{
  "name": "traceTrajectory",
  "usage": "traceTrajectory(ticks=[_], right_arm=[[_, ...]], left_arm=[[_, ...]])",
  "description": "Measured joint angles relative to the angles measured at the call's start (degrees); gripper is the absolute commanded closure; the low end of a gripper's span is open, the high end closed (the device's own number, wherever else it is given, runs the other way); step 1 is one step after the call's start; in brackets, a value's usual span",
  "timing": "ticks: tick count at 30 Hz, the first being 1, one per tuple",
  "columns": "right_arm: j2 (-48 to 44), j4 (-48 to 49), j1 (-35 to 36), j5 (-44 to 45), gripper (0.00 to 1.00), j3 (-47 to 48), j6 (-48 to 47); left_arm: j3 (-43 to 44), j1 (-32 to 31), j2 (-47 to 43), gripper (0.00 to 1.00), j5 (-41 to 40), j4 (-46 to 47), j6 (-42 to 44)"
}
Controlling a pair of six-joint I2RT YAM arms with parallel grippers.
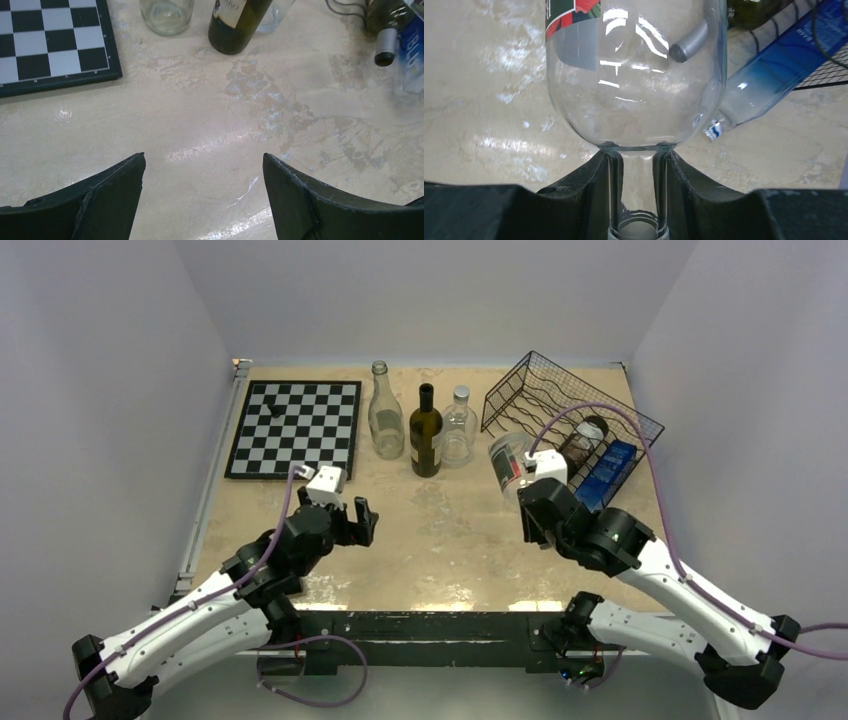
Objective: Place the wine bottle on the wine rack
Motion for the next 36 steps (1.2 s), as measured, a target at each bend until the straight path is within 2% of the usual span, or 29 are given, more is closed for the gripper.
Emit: traceTrajectory(ticks=[5,12,20,30,36], right_arm=[[1.4,4.0,-10.5,0.1,1.00,2.1,-5.1],[7.4,9.4,-23.4,4.8,1.00,4.0,-7.3],[14.8,9.5,-31.8,8.4,1.00,4.9,-3.8],[19.1,12.2,-44.3,6.8,1.00,4.9,1.0],[26.6,16.0,-49.3,3.9,1.00,5.9,2.5]], left_arm=[[4.0,0.0,-2.1,0.09,0.6,-1.1,0.8],[4.3,0.0,-4.0,0.09,1.2,-1.9,0.8],[4.3,0.0,-2.9,0.09,1.5,-3.4,1.2],[4.3,0.0,-3.0,0.09,1.8,-3.4,1.2],[4.3,0.0,-3.0,0.09,1.8,-3.4,1.2]])
